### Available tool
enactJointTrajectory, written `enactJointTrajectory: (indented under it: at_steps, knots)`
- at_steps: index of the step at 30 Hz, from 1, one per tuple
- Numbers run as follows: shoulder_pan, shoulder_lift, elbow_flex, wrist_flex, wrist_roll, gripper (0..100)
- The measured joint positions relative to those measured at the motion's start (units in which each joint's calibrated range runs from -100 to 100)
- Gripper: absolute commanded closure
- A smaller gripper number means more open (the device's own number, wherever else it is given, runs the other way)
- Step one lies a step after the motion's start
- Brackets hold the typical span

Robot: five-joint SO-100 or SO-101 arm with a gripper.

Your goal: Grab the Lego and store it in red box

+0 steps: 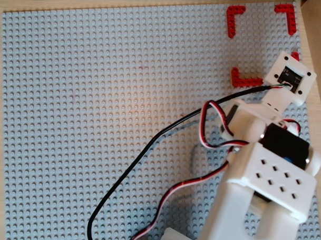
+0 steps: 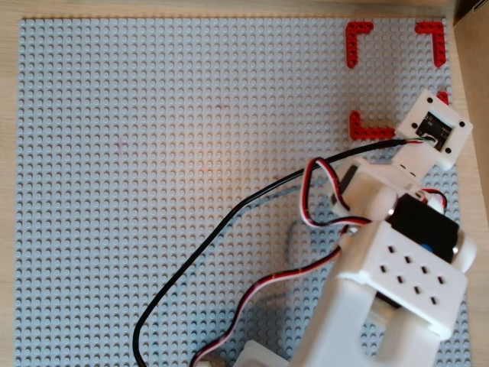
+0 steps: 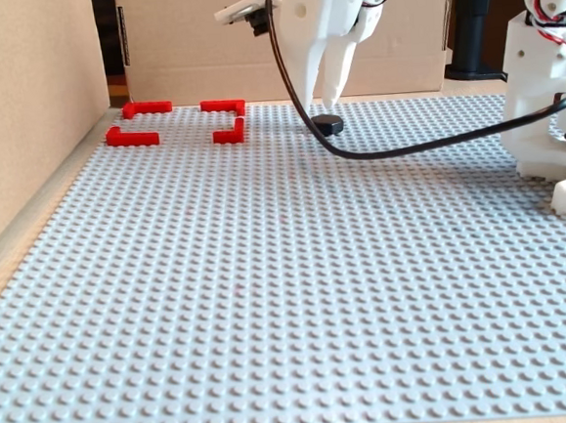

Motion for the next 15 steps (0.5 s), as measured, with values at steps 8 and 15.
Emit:
enactJointTrajectory:
  at_steps: [8, 15]
  knots:
    - [0.73, 3.72, -1.16, 0.6, -0.05, 83]
    - [3.05, 3.72, -1.34, 0.6, -0.05, 83]
